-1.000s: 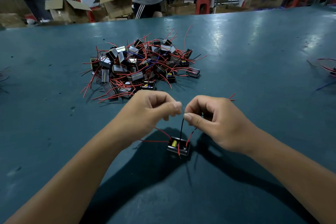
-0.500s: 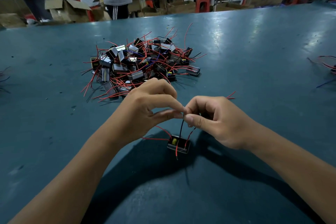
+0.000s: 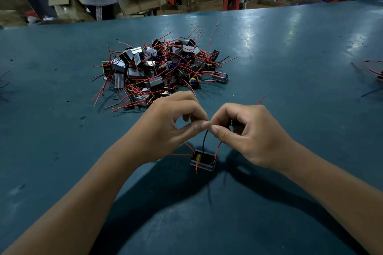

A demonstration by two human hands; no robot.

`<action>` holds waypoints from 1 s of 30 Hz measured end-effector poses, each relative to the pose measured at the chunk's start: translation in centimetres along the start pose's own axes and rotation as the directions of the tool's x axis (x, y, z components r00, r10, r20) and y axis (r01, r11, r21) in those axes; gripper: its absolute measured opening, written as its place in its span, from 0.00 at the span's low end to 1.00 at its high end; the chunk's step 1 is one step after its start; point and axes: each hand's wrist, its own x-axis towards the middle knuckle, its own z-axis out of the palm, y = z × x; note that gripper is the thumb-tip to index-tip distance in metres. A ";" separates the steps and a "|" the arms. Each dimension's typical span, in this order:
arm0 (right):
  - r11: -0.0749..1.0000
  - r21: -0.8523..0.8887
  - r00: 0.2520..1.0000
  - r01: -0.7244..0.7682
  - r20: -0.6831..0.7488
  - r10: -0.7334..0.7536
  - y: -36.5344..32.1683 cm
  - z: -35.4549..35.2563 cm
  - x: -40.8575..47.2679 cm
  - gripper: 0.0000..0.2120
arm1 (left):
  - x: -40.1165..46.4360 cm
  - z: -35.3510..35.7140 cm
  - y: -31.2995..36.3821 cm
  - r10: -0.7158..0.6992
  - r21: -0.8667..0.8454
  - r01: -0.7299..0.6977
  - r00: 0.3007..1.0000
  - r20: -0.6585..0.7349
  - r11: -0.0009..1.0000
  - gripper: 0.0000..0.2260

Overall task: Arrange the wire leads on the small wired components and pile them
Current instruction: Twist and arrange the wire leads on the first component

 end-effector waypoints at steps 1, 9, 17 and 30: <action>1.000 -0.023 1.000 0.012 -0.017 -0.012 -0.1 0.1 0.0 0.05 | 0.0 0.1 0.1 -0.073 -0.072 0.074 0.997 0.013 0.995 0.05; 0.997 -0.072 0.999 -0.036 -0.041 0.033 -0.4 0.3 0.0 0.02 | 0.0 1.0 1.0 -0.452 -0.321 0.444 0.890 0.054 0.836 0.09; 0.989 -0.147 1.000 0.007 -0.022 -0.010 -0.6 0.7 0.1 0.03 | 0.1 1.0 1.1 -0.648 -0.497 0.659 0.727 0.228 0.565 0.10; 0.999 0.000 0.999 -0.035 -0.011 0.035 0.1 0.0 0.0 0.05 | -0.1 -0.5 -1.2 0.079 0.094 -0.073 0.995 -0.054 0.993 0.07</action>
